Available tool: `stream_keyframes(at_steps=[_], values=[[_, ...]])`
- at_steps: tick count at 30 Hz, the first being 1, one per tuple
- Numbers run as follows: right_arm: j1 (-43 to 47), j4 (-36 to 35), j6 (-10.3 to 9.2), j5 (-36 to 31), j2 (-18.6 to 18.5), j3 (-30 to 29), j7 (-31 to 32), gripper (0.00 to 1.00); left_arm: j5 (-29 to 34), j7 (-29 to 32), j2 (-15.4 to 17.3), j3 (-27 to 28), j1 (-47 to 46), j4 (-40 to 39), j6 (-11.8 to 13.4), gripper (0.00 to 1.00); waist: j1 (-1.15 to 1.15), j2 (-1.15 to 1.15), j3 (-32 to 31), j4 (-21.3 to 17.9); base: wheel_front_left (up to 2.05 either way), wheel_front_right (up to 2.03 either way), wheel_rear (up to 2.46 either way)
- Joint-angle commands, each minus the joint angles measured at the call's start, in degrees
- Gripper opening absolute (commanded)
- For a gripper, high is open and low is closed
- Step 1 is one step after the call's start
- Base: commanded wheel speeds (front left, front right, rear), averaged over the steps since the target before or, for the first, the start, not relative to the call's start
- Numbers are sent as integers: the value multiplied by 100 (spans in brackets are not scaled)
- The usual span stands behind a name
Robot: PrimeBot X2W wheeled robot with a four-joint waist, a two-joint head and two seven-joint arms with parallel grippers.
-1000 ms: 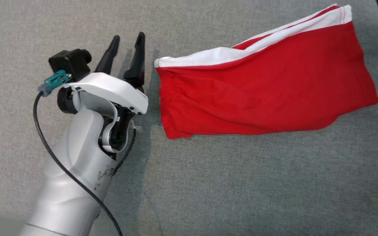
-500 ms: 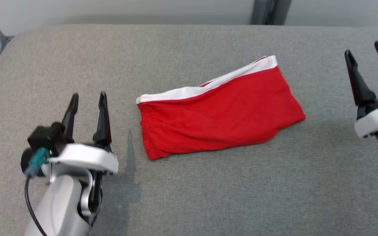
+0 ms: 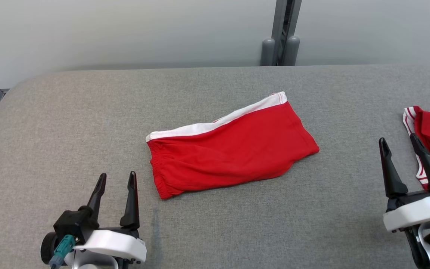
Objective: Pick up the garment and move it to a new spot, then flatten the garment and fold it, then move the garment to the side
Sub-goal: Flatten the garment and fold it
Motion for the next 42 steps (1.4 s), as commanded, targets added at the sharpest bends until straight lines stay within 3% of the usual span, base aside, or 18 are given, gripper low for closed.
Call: stream_keyframes(at_steps=[1,7,12,15,20,27,34,42], values=[[210,-137,-5,-105,102,-122,-16,100,190,-28,-68,177,33,-40,-137,100,0,0,-39,19,0,0,0],[268,-130,-5,-53,173,-132,119,100,291,-28,-123,221,-62,-42,-248,100,0,0,101,134,0,0,0],[256,-6,-5,478,338,-24,496,100,244,-28,-126,162,-120,-2,-268,100,0,0,195,223,0,0,0],[120,272,-4,1479,589,160,1329,100,203,-28,-126,27,-235,14,-216,100,0,0,377,427,0,0,0],[-96,578,-4,2319,773,-31,1833,100,155,-28,-127,-113,-347,32,-196,100,0,0,558,680,0,0,0],[-510,1240,-3,3399,958,-522,2449,100,59,-28,-129,-361,-434,102,25,100,0,0,714,1094,0,0,0],[-869,1807,3,3670,989,-794,2690,100,-72,-28,-126,-534,-386,73,116,100,0,0,755,1479,0,0,0],[-1393,2554,3,3420,897,-1090,2864,100,-159,-28,-129,-633,-404,35,158,100,0,0,845,1763,0,0,0]])
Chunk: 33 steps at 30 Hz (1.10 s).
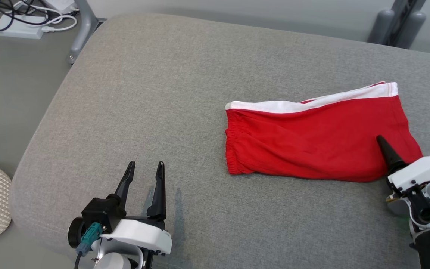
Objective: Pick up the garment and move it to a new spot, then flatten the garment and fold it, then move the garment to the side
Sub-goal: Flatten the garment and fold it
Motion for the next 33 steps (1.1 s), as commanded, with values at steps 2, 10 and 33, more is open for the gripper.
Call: stream_keyframes(at_steps=[2,10,33], values=[[-41,344,13,-74,129,3,95,100,-34,-28,23,-28,-79,-14,41,100,0,0,46,73,0,0,0],[-483,744,13,-390,84,-35,17,100,-132,-28,23,-98,-156,-32,63,100,0,0,175,149,0,0,0],[-132,93,5,381,-369,-272,-1272,0,-54,-29,23,38,-147,76,51,100,0,0,-18,-293,0,0,0]])
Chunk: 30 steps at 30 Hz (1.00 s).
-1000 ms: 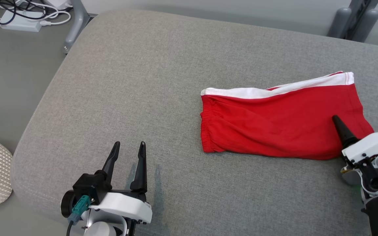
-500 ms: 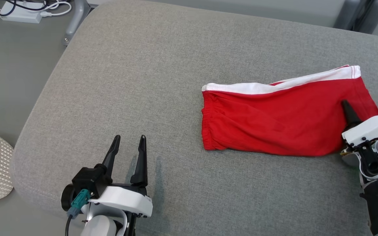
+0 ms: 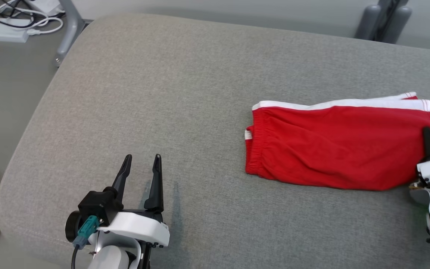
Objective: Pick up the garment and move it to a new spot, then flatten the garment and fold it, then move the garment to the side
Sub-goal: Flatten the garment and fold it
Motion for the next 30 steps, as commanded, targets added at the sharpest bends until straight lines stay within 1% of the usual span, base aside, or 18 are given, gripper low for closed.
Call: stream_keyframes(at_steps=[1,6,10,18,24,30], values=[[159,-46,-5,57,-88,-86,-91,0,43,-29,21,37,46,10,-7,100,0,0,-69,-91,0,0,0],[418,-119,-4,83,-163,-329,-241,0,97,-29,23,97,87,30,-46,100,0,0,-194,-242,0,0,0],[532,-129,-4,-9,-178,-413,-199,0,124,-29,23,106,112,33,-65,100,0,0,-238,-332,0,0,0],[332,-189,-4,-289,-83,-234,-291,0,159,-29,24,63,92,102,-92,100,0,0,-334,-348,0,0,0],[343,-584,-3,-484,78,220,-439,0,182,-29,24,110,146,140,-105,100,0,0,-481,-248,0,0,0],[512,-1187,-4,-559,205,1006,-450,0,201,-29,23,166,238,139,-111,100,0,0,-602,-122,0,0,0]])
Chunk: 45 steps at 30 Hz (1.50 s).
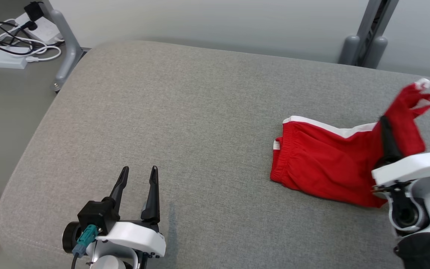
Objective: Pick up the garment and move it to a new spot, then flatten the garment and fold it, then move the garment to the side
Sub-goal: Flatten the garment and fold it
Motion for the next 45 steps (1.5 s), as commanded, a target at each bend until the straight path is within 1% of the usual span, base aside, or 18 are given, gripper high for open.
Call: stream_keyframes(at_steps=[1,4,7,12,18,23,24,25,26,30,33,36,42,45], values=[[62,-104,-2,-3,5,114,-2,0,36,-29,24,26,39,-5,-23,100,0,0,-25,42,0,0,0],[156,-293,-2,-11,42,533,58,0,28,-29,24,34,68,-19,-13,100,0,0,-35,112,0,0,0],[188,-274,-2,-33,74,864,116,0,2,-29,24,22,67,-28,-12,100,0,0,-30,176,0,0,0],[70,-4,-2,-32,125,1287,109,0,-54,-29,25,-20,42,-29,-3,100,0,0,19,280,0,0,0],[-88,575,-3,-34,143,1726,14,0,-97,-29,23,-61,50,-4,26,100,0,0,45,385,0,0,0],[-73,757,-2,72,160,2080,-56,0,-103,-29,25,-74,89,3,32,100,0,0,28,416,0,0,0],[-63,759,-2,72,144,2181,-76,7,-105,-29,25,-71,93,6,35,100,0,0,21,416,0,0,0],[-51,750,-2,63,128,2281,-123,89,-104,-29,25,-68,100,13,38,100,0,0,12,413,0,0,0],[-25,761,-2,112,133,2346,-124,100,-103,-29,24,-65,106,16,41,100,0,0,6,407,0,0,0],[-49,811,-3,64,84,2668,-211,100,-105,-29,24,-84,104,41,43,100,0,0,-4,379,0,0,0],[-54,854,-3,52,96,2815,-272,100,-106,-29,24,-94,97,47,47,100,0,0,-5,365,0,0,0],[-63,898,-3,91,124,3094,-330,100,-94,-29,25,-96,95,46,44,100,0,0,-6,337,0,0,0],[-42,1127,-3,306,187,3465,51,100,-46,-29,24,-58,135,62,30,100,0,0,-58,228,0,0,0],[-149,1039,-3,392,171,3551,-26,100,-8,-29,25,-24,137,51,12,100,0,0,-101,90,0,0,0]])
